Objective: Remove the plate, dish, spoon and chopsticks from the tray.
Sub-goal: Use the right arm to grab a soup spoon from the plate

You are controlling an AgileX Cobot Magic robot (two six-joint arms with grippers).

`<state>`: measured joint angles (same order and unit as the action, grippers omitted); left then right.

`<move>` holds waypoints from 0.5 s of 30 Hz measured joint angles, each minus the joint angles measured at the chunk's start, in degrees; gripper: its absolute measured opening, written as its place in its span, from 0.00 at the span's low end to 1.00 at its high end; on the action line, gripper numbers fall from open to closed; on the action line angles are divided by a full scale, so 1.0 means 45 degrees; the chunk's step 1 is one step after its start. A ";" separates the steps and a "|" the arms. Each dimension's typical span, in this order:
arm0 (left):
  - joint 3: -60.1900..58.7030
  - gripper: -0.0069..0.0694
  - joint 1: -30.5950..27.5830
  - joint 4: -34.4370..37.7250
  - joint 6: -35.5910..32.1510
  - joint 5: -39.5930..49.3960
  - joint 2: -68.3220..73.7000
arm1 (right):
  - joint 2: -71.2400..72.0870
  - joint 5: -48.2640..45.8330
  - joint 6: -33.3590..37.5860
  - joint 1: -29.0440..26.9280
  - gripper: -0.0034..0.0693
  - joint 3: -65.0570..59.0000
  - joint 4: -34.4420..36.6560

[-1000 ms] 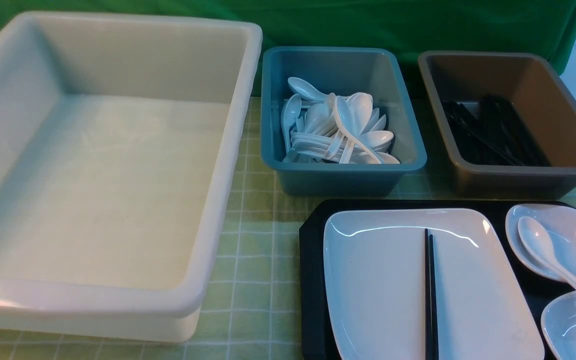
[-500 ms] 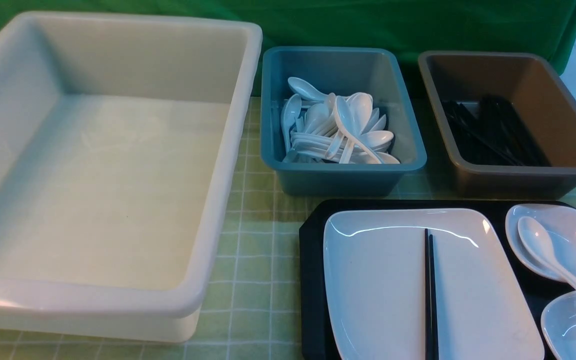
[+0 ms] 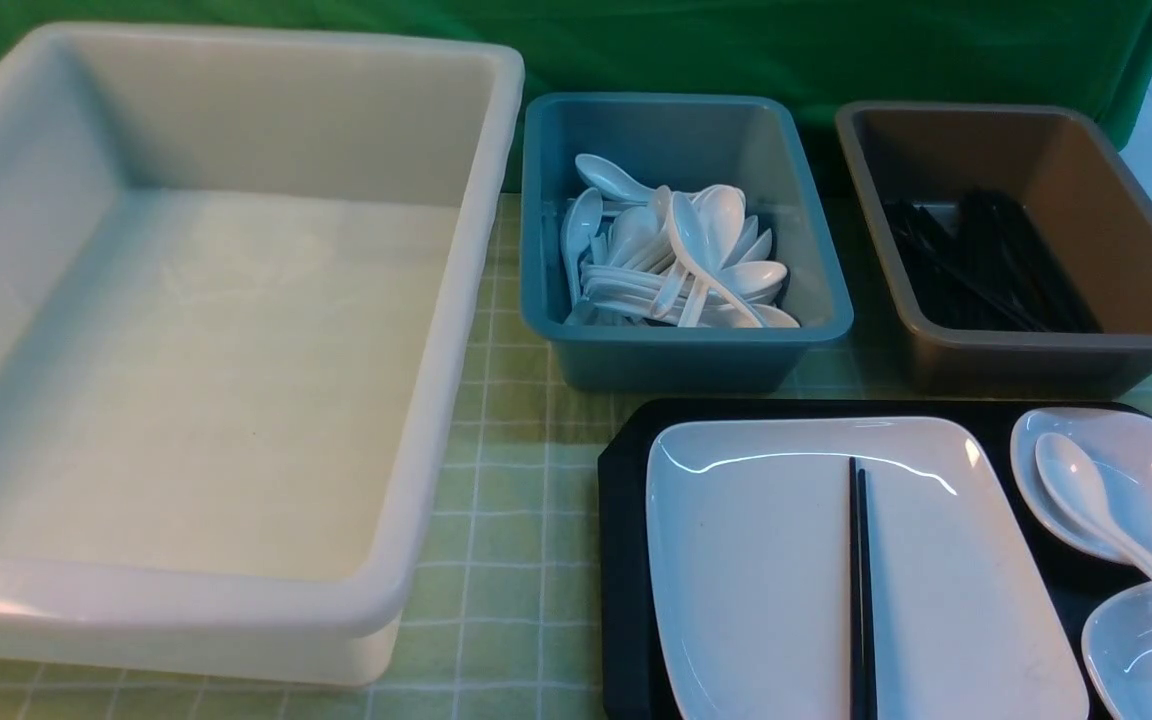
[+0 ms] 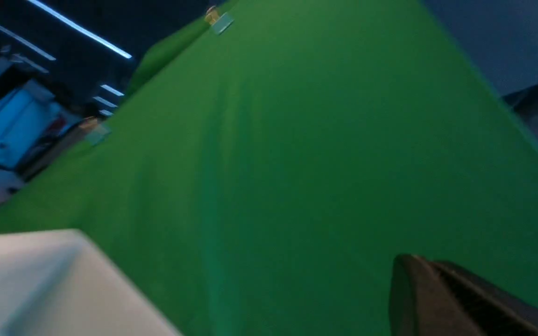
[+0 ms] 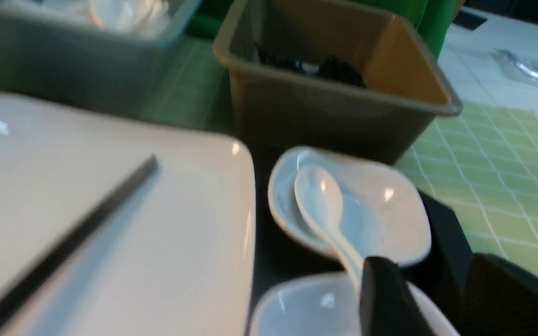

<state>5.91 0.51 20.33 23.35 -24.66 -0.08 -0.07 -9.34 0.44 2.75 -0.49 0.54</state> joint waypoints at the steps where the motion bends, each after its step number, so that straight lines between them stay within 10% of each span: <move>1: 0.0664 0.09 0.0000 -0.0481 0.0313 0.0529 0.0072 | 0.0000 0.0619 -0.0916 0.0000 0.38 0.0000 0.0153; 6: 0.6049 0.09 0.0000 -0.2609 0.0693 0.6637 0.2335 | 0.0000 0.3844 -0.6076 0.0000 0.38 0.0000 0.0374; 15: 1.1480 0.09 0.0000 -0.0324 -0.4579 1.6251 0.8692 | 0.0000 0.5365 -0.7304 0.0011 0.38 0.0000 0.0380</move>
<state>57.57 0.51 18.88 2.75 48.47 39.04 -0.07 14.81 -32.43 2.80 -0.49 2.25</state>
